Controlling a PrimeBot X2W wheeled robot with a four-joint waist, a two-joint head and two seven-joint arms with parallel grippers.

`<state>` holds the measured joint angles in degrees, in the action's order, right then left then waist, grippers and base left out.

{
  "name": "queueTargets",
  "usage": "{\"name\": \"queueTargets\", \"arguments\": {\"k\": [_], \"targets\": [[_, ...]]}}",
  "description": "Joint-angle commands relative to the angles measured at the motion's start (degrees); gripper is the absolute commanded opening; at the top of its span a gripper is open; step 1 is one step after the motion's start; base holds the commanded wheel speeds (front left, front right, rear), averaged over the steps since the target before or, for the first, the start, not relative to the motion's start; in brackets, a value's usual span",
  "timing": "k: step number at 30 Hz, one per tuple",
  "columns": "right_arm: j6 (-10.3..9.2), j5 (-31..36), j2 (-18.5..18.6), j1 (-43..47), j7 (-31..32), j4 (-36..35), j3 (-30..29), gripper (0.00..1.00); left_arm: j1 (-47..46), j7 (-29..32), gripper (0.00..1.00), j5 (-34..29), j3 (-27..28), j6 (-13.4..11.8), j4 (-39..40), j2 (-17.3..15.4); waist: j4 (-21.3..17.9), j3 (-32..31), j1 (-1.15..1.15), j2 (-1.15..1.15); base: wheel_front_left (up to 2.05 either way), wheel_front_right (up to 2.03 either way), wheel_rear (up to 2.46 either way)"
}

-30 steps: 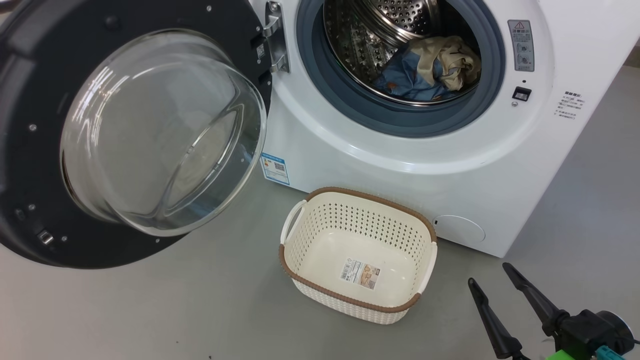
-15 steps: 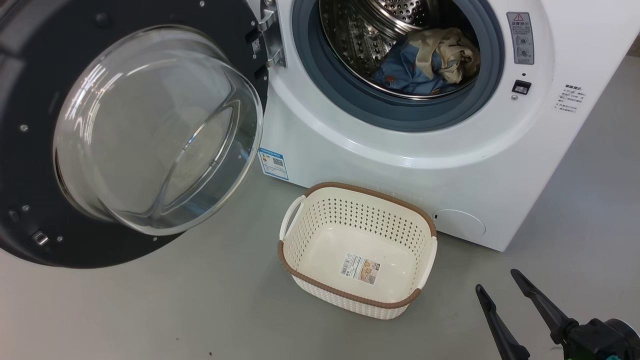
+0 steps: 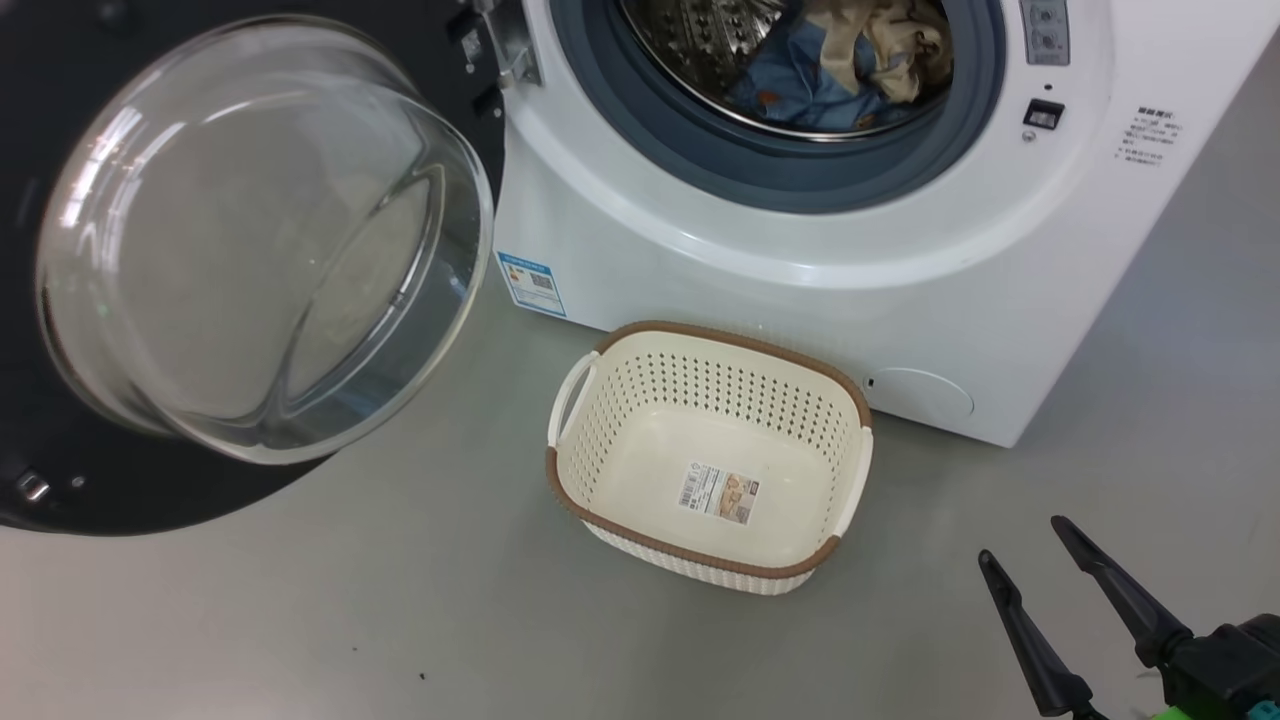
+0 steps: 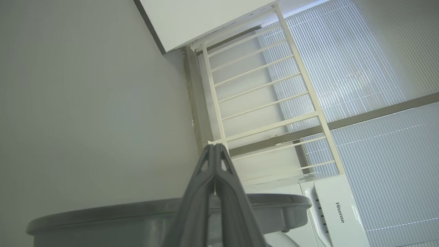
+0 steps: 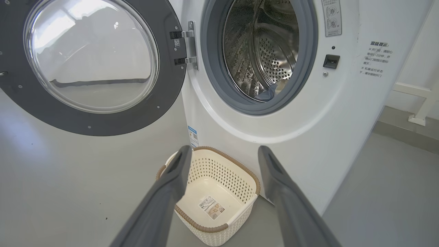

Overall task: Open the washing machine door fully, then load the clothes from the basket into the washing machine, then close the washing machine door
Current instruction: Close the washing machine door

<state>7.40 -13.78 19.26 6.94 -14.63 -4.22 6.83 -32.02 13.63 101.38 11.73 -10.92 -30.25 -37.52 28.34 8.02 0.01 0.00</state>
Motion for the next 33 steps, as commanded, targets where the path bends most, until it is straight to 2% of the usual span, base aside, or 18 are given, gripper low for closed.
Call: {"name": "queueTargets", "arguments": {"k": [1,7,20,24,33], "targets": [[0.09,0.03,1.57,-1.19,0.20,-1.78,0.85,1.00,-0.81,0.80,0.00,-0.99,1.14,-0.30,0.75,-3.46,-0.88,1.21,-0.01,0.00,0.00,0.00,0.00],[0.09,-0.13,2.82,-1.68,0.66,-3.05,0.51,1.00,0.21,1.25,0.00,-2.76,-0.93,-1.69,0.58,-3.43,-2.02,3.40,-0.01,0.00,0.00,0.00,0.00],[0.09,-0.40,4.09,-2.24,1.11,-4.22,-0.75,1.00,-0.69,0.33,0.00,-3.08,-0.92,-0.52,-1.28,-1.96,-2.78,6.43,-0.01,0.00,0.00,0.00,0.00],[0.09,-0.45,4.32,-2.49,1.21,-4.29,-0.88,1.00,-1.11,1.76,0.00,-3.93,-2.28,0.25,-1.85,-2.36,-2.54,6.94,-0.01,0.00,0.00,0.00,0.00],[0.09,-0.52,4.39,-2.81,1.31,-4.18,-0.51,1.00,-0.48,7.39,0.00,-3.87,-3.91,3.69,-1.71,-4.02,-2.01,6.95,-0.01,0.00,0.00,0.00,0.00]]}}
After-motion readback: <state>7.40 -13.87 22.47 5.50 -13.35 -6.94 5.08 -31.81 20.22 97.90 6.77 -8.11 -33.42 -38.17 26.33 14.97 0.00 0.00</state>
